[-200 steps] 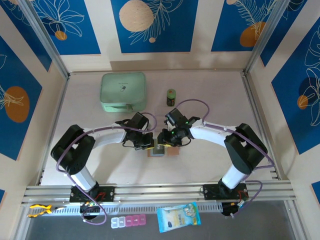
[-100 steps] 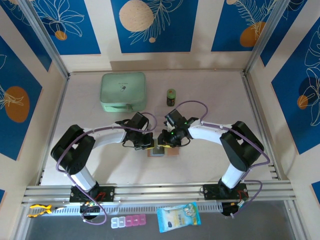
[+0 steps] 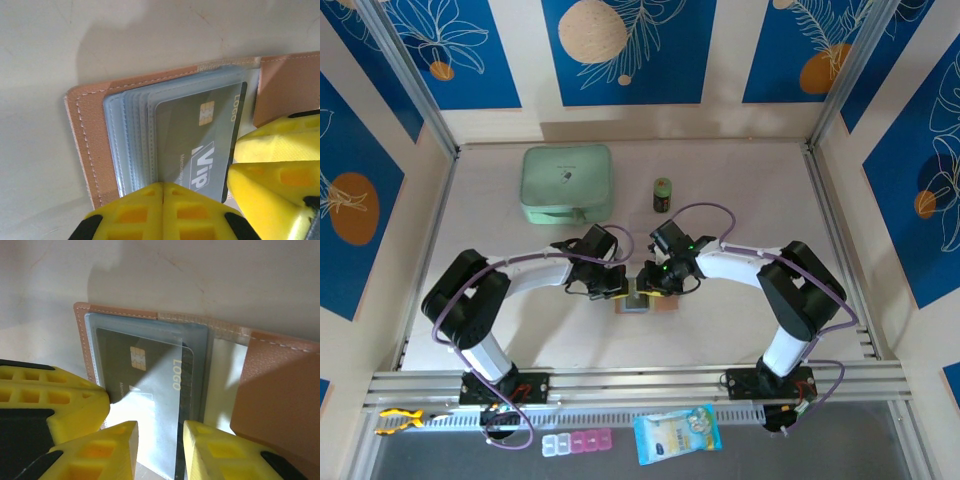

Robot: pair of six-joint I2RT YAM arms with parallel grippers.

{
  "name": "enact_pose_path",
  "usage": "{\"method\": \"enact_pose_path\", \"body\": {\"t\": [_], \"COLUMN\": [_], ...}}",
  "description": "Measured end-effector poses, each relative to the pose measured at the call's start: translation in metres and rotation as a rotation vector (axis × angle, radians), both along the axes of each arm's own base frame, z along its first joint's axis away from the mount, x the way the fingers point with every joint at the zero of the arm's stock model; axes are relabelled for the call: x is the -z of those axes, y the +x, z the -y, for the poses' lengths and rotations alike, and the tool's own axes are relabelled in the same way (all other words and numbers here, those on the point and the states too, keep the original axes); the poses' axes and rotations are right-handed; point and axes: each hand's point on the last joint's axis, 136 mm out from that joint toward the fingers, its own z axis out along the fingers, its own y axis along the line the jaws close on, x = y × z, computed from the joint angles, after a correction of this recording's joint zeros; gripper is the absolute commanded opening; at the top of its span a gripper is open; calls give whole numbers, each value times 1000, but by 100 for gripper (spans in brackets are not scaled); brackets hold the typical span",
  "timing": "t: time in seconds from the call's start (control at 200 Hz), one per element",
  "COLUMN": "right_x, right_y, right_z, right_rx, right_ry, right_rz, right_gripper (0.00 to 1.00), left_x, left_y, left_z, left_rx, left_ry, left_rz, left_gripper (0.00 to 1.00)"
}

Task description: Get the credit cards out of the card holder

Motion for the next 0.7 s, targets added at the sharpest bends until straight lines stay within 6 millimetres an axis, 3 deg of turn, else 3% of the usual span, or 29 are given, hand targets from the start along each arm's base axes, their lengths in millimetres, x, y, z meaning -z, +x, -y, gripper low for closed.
{"method": "enact_pose_path", "body": {"t": [0.245,0.7], "right_x": [4,-9], "right_y": [0,-2], "right_z": [9,9], "right_rx": [6,3], "right_ry": [-46,-8], "right_rz": [5,34], "right_gripper": [31,31], "left_x": [0,-5], "left_y": [0,1], "left_z": [0,-1], "left_rx": [0,-11], "left_ry": [0,-6], "left_rz": [1,13], "left_gripper": [3,8]}}
